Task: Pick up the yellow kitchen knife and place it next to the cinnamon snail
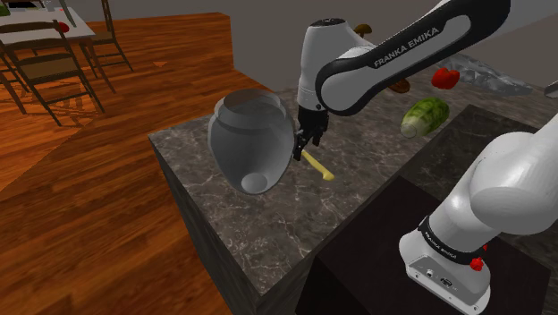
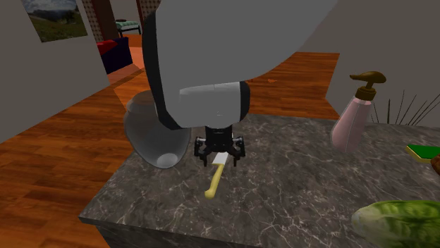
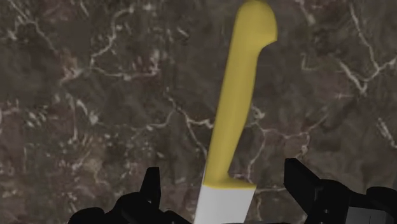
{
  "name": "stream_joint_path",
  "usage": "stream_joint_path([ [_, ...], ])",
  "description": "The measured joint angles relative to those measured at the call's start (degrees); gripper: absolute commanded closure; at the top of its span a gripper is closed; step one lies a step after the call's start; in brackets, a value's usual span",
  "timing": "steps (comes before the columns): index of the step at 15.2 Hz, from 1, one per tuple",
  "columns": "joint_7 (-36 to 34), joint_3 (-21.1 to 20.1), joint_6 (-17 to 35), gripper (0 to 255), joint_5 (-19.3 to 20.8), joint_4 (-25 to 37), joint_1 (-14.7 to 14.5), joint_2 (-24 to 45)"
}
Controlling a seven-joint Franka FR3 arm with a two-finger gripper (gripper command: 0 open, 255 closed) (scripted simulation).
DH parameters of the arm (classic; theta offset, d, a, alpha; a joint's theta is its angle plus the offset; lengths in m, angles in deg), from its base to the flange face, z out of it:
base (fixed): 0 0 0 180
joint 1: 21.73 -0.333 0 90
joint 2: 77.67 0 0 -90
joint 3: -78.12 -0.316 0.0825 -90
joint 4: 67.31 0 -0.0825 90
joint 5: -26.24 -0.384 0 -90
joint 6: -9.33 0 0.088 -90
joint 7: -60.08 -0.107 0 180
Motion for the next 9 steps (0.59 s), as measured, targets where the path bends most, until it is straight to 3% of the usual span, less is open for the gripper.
stream_joint_path([
  [6, 0.05, 0.03, 0.64, 0, 0.07, -0.29, 0.07, 0.32],
  [7, 0.05, 0.03, 0.64, 255, 0.07, -0.29, 0.07, 0.32],
  [9, 0.05, 0.03, 0.64, 255, 0.07, -0.29, 0.07, 0.32],
])
